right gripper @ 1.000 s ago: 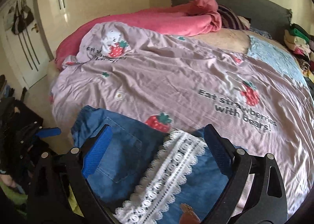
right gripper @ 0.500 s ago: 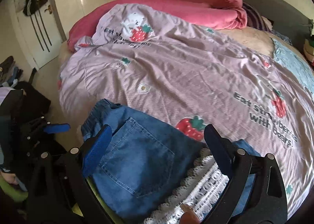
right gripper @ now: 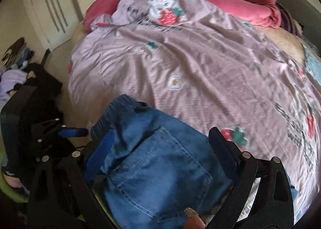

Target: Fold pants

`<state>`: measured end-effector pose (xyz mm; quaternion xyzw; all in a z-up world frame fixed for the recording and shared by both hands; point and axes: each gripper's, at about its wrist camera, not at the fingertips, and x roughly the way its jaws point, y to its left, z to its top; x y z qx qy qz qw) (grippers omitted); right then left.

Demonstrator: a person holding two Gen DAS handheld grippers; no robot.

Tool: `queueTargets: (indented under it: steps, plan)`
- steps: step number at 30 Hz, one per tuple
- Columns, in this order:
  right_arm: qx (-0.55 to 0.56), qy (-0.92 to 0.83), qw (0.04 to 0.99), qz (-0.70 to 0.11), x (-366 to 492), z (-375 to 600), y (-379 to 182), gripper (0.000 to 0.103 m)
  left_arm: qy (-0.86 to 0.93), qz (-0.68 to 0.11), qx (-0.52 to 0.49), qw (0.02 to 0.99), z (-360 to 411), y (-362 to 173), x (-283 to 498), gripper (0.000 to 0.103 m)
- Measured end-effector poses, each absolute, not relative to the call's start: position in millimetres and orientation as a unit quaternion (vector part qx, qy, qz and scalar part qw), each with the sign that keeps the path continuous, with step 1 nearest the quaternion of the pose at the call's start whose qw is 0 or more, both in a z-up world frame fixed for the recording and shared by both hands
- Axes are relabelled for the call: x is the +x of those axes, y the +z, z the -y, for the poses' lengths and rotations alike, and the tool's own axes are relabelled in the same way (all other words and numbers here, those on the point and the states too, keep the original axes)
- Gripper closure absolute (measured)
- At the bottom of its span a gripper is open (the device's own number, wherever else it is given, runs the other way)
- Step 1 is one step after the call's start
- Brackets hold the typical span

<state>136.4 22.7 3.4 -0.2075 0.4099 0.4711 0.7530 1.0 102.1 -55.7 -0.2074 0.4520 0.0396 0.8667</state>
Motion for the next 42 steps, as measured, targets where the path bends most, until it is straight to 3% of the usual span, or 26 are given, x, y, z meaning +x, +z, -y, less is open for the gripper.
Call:
queueTargets:
  steps: [10, 12, 14, 17, 21, 30, 42]
  plan:
    - [-0.238, 0.510, 0.698, -0.442, 132.9, -67.0, -26.6, 0.015, 0.016, -0.446, -0.238, 0.863, -103.1, -68.5, 6.6, 0.006]
    - [-0.240, 0.518, 0.686, -0.450, 132.8, -72.7, -34.5, 0.022, 0.015, -0.446, -0.241, 0.862, -103.7, -71.2, 8.0, 0.005]
    - [-0.237, 0.529, 0.675, -0.456, 133.3, -76.1, -40.9, 0.040, 0.015, -0.446, -0.241, 0.862, -104.6, -72.2, 8.6, 0.005]
    - [-0.224, 0.539, 0.672, -0.457, 136.1, -74.3, -43.3, 0.059, 0.014, -0.445, -0.245, 0.861, -105.4, -73.2, 8.9, 0.005]
    - [-0.177, 0.559, 0.680, -0.440, 140.7, -51.4, -23.1, 0.076, -0.002, -0.448, -0.254, 0.857, -106.7, -71.0, 7.9, 0.005]
    - [-0.033, 0.579, 0.705, -0.409, 154.9, 47.0, 28.7, 0.078, -0.122, -0.420, -0.328, 0.837, -89.6, -59.7, 15.7, 0.005]
    - [0.026, 0.565, 0.734, -0.377, 168.4, 123.5, 42.6, 0.077, -0.249, -0.425, -0.319, 0.810, -17.4, -48.6, 67.7, 0.005]
